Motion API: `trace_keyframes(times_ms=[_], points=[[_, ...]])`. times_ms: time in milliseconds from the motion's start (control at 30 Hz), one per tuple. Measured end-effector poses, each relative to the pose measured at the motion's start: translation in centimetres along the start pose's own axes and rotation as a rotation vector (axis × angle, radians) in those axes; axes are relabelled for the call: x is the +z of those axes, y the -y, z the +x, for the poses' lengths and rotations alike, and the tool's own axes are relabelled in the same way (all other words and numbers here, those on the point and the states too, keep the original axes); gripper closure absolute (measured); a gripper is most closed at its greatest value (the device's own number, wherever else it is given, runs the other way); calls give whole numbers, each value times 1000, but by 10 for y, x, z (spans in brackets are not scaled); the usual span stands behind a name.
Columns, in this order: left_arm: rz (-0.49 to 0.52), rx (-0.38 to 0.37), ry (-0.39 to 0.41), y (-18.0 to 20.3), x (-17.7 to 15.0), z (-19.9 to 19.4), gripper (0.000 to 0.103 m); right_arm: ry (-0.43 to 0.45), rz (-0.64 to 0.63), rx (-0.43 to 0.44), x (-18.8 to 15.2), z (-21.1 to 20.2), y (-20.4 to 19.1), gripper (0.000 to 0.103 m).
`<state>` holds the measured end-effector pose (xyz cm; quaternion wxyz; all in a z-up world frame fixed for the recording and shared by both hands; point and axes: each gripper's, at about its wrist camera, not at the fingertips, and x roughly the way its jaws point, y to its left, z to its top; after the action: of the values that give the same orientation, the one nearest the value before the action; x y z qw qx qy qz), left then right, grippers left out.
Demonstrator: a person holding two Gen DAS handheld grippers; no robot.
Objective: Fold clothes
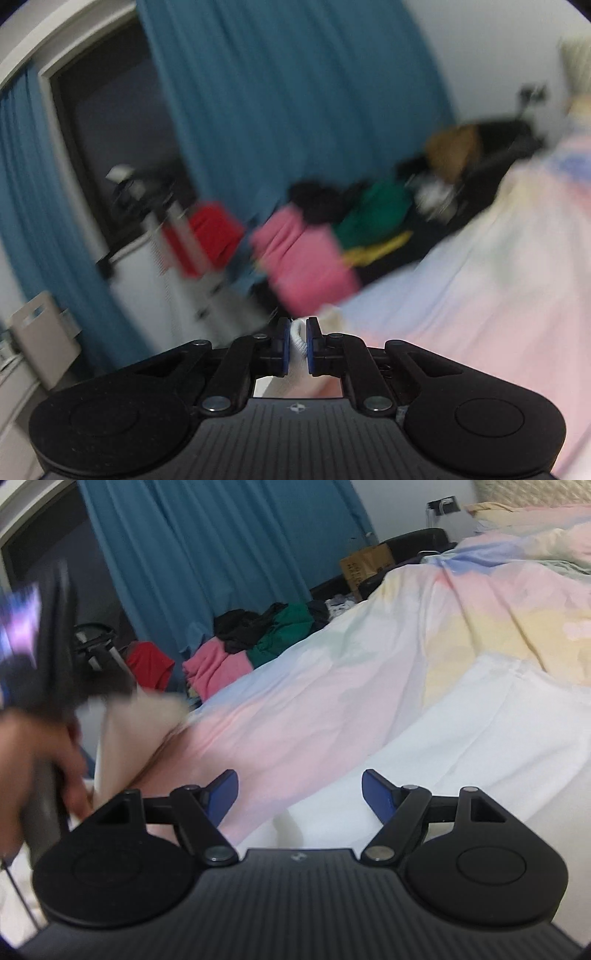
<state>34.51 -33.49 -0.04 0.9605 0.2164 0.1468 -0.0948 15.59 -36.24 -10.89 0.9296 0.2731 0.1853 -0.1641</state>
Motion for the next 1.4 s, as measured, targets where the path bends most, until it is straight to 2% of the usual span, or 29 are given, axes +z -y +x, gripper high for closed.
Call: trace_keyframes(times_ms=[133,233,333,367,400,433,533,600,767,867,1000,1067,1167,1300,1400], points=[[-56,-151,65,47,45,-26,94,20,44,-41,5,-2,12,27],[-65,-212,41,81,48,-19,92,4,106,-65,7,2,26,27],[-106,-298,-6,88,36,-10,84,-22,171,-67,7,8,40,26],[-120,-313,-19,80,28,-12,73,-31,182,-58,6,10,42,26],[-134,-328,-32,72,20,-14,57,-40,193,-49,6,12,43,26],[-151,-340,-46,62,11,-16,54,-50,204,-40,6,14,45,26],[-248,-321,-98,0,-25,-37,49,-66,212,5,4,17,42,26],[-331,-288,-120,-52,-56,-62,42,-88,218,37,2,20,41,26],[-500,-109,-215,-161,-146,-151,38,-181,301,125,-5,29,43,25],[-614,-15,-277,-215,-204,-206,35,-190,338,145,-8,25,42,25],[-709,49,-322,-246,-248,-244,36,-250,424,208,-12,14,47,25],[-700,48,-289,-249,-250,-248,36,-291,478,262,-16,9,49,25],[-674,58,-251,-246,-248,-249,35,-323,477,299,-19,7,39,25],[-703,20,-258,-243,-261,-245,35,-355,545,274,-20,37,36,27],[-760,-2,-276,-248,-274,-237,35,-352,602,206,-11,67,41,29]])
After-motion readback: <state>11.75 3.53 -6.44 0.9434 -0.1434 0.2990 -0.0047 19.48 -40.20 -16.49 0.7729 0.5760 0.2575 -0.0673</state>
